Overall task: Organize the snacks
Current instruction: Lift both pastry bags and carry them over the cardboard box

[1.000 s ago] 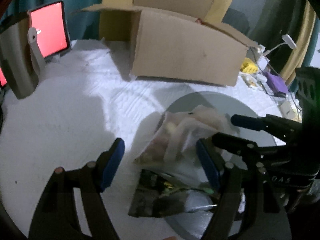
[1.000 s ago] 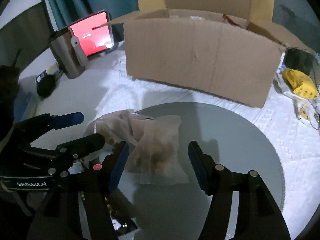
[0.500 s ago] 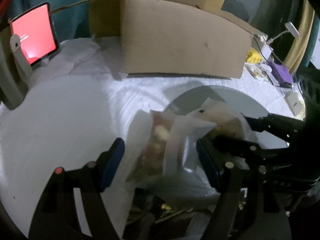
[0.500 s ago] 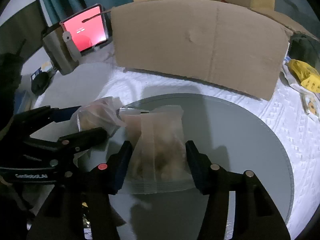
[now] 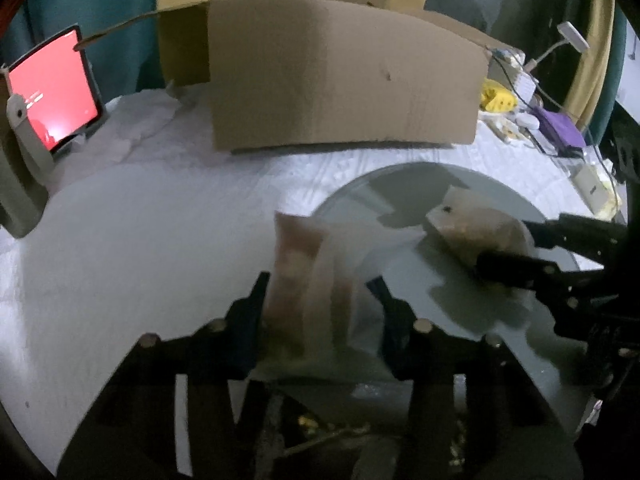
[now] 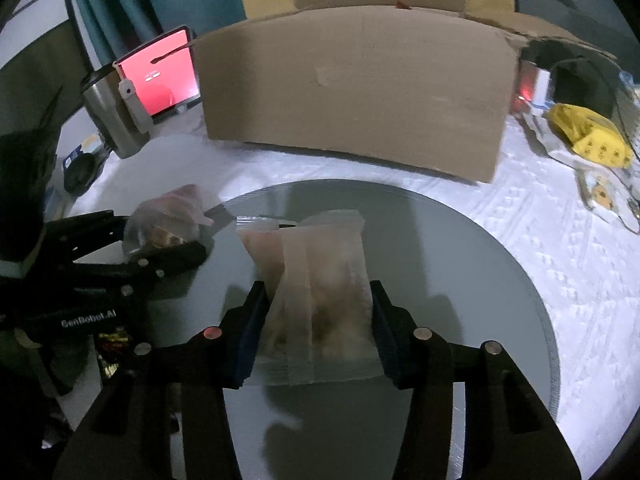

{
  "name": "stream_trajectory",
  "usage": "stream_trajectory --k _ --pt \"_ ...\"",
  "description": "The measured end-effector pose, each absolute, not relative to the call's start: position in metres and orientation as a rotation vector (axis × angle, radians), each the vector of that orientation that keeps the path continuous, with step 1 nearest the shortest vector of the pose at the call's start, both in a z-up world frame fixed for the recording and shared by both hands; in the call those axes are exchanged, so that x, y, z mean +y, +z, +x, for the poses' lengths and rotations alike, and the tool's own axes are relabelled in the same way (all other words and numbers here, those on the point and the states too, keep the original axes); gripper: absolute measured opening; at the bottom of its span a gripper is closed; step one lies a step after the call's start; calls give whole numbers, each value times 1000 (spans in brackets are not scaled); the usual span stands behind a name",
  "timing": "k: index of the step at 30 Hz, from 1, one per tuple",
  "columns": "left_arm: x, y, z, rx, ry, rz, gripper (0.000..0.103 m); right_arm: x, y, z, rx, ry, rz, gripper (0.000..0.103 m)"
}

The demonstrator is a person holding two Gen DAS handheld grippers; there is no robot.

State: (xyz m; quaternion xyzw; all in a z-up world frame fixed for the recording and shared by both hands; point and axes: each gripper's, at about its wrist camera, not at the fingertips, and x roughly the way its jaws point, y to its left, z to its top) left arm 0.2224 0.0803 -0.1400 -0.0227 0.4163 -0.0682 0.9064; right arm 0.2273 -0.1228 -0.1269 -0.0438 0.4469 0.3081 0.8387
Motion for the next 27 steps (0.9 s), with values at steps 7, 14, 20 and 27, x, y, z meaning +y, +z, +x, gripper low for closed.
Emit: stream_trajectory --k 7,14,20,27 --pt "65 -121 204 812 -176 -32 46 -143 -126 216 936 630 -80 49" --pt "47 -108 183 785 -203 -12 46 -161 -118 198 911 620 -70 49" --pt "36 -94 166 756 -214 -4 46 -173 -108 181 885 608 -60 49" --pt "30 -69 159 702 -220 -3 46 -187 -86 170 845 594 -42 49"
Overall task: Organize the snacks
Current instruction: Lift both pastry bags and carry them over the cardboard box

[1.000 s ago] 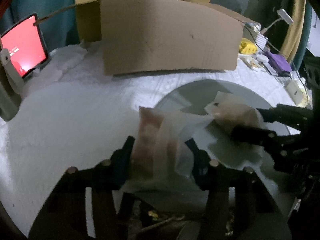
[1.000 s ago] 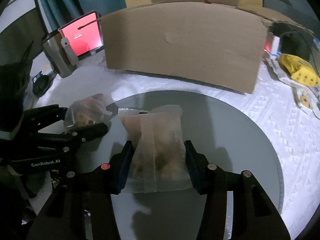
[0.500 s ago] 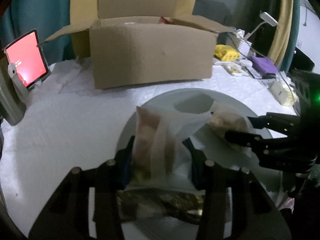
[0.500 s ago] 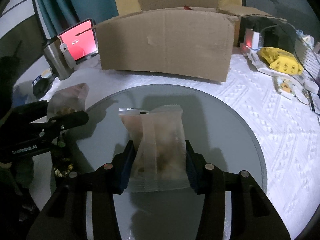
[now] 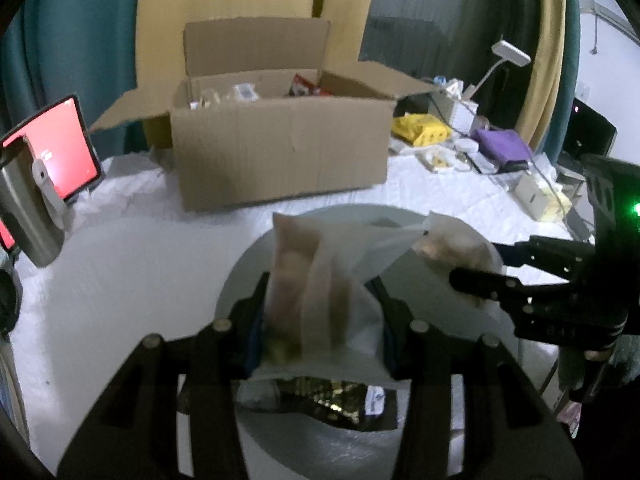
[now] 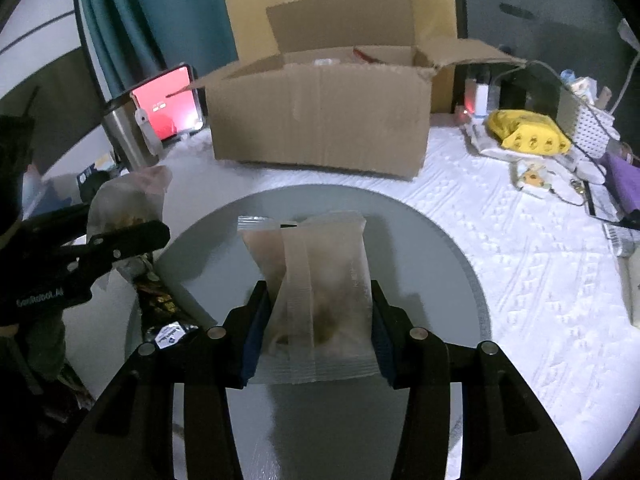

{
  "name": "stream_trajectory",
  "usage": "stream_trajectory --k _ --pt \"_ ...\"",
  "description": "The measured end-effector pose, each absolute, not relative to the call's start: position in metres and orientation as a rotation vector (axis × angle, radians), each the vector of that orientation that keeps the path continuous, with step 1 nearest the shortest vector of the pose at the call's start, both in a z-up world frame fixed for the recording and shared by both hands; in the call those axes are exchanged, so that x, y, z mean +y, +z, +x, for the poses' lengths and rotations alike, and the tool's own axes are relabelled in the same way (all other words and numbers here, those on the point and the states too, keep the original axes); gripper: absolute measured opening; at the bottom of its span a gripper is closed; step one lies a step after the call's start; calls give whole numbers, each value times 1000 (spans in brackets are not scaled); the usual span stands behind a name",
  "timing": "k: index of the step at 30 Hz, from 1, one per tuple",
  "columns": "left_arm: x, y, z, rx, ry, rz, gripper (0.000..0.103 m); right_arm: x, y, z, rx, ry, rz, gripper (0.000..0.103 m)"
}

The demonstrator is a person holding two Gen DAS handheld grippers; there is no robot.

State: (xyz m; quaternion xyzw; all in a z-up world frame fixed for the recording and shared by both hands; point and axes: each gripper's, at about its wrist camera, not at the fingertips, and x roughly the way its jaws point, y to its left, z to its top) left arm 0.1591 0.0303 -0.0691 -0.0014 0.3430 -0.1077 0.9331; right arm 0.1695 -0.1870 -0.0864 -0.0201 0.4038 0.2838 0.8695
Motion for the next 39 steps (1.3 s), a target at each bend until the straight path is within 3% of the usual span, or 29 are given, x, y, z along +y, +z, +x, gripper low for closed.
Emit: stream_trajectory --k 21,39 --pt "20 6 184 577 -250 40 46 -197 3 205 663 593 -46 49" --pt "41 41 244 515 -256 35 47 -171 34 268 603 594 -63 49"
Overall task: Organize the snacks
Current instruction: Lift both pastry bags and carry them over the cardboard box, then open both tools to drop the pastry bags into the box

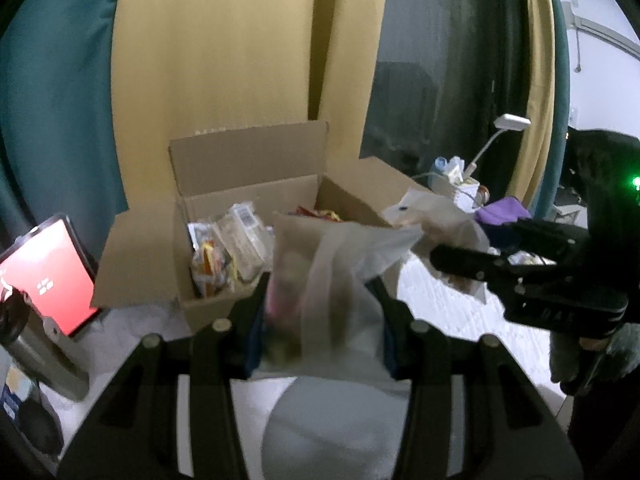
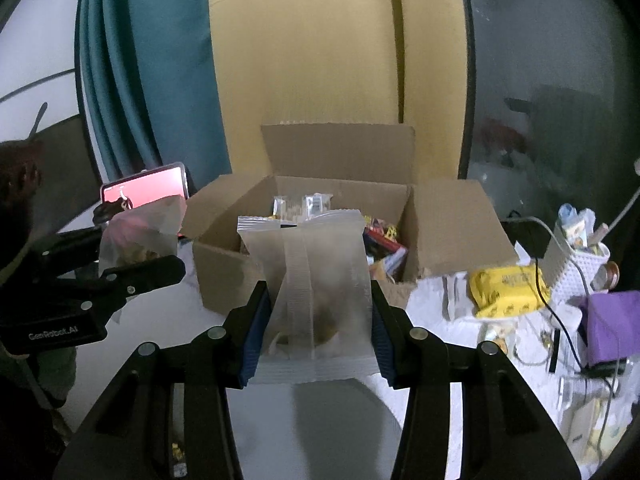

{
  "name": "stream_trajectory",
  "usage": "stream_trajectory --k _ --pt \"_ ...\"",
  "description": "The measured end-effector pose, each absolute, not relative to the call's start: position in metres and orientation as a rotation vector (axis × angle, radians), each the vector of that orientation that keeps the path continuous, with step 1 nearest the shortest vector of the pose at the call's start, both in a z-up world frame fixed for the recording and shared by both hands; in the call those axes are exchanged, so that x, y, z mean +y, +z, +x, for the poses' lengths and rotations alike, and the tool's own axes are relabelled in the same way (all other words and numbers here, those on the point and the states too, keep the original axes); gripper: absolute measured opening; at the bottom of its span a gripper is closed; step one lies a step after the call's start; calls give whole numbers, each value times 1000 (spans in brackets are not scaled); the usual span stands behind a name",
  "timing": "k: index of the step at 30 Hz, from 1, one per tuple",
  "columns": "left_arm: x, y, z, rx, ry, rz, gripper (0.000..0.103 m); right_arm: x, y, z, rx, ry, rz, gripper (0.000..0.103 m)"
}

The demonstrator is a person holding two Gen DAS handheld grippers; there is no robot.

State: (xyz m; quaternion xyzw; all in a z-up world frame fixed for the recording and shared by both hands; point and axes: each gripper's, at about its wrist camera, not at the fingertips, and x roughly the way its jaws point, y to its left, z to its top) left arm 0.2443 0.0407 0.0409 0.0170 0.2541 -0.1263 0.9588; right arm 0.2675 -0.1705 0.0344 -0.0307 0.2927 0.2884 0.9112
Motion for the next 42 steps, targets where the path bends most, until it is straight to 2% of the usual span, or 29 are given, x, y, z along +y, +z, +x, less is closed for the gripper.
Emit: stream_trajectory --k 20,42 --pt "65 41 323 495 -247 6 47 -138 39 337 594 595 -91 49" --pt "106 -24 412 679 -146 -64 47 -94 -3 408 668 622 -77 49"
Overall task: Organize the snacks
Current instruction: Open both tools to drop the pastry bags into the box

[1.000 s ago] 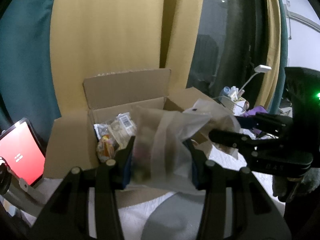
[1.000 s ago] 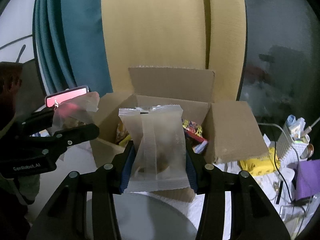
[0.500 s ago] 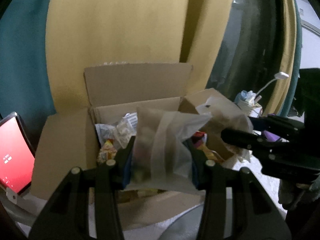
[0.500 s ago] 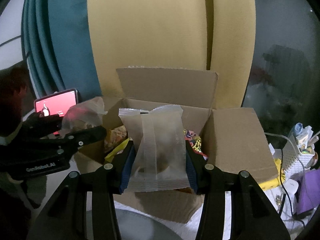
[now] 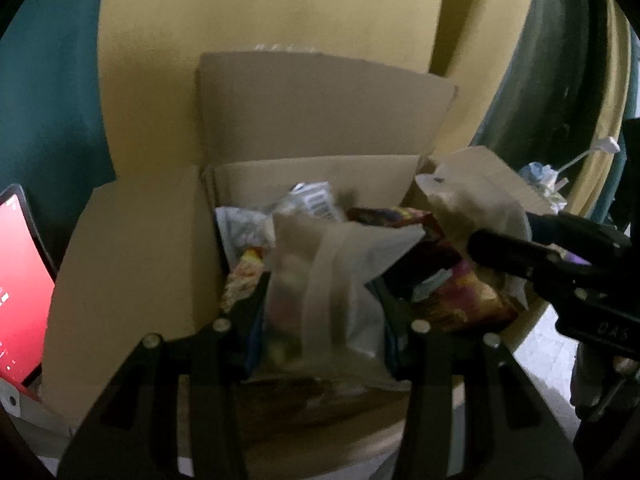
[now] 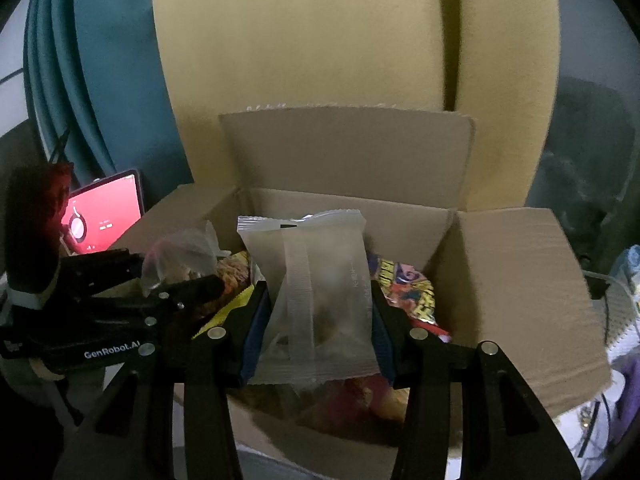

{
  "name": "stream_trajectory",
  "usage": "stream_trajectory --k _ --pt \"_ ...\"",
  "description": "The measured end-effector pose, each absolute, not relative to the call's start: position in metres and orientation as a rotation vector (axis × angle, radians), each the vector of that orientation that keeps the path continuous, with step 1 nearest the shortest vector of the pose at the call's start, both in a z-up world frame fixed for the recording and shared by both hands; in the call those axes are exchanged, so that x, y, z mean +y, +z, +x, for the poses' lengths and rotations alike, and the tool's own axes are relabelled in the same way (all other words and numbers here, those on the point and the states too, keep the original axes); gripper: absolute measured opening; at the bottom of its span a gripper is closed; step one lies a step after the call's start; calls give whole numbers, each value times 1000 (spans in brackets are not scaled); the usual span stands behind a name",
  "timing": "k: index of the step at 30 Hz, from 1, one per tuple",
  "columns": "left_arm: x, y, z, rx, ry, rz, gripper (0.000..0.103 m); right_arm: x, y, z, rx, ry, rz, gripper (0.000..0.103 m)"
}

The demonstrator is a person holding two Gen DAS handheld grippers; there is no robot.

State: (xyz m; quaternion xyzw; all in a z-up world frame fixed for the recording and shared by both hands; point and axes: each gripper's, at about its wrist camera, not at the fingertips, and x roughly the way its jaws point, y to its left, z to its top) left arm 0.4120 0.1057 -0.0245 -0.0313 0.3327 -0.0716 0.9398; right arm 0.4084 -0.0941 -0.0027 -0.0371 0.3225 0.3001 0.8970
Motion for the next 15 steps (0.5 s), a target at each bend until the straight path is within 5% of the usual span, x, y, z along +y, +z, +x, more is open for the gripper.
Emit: stream_trajectory --k 15 --pt "123 -14 409 664 -94 -79 51 -64 -21 424 708 645 -79 49"
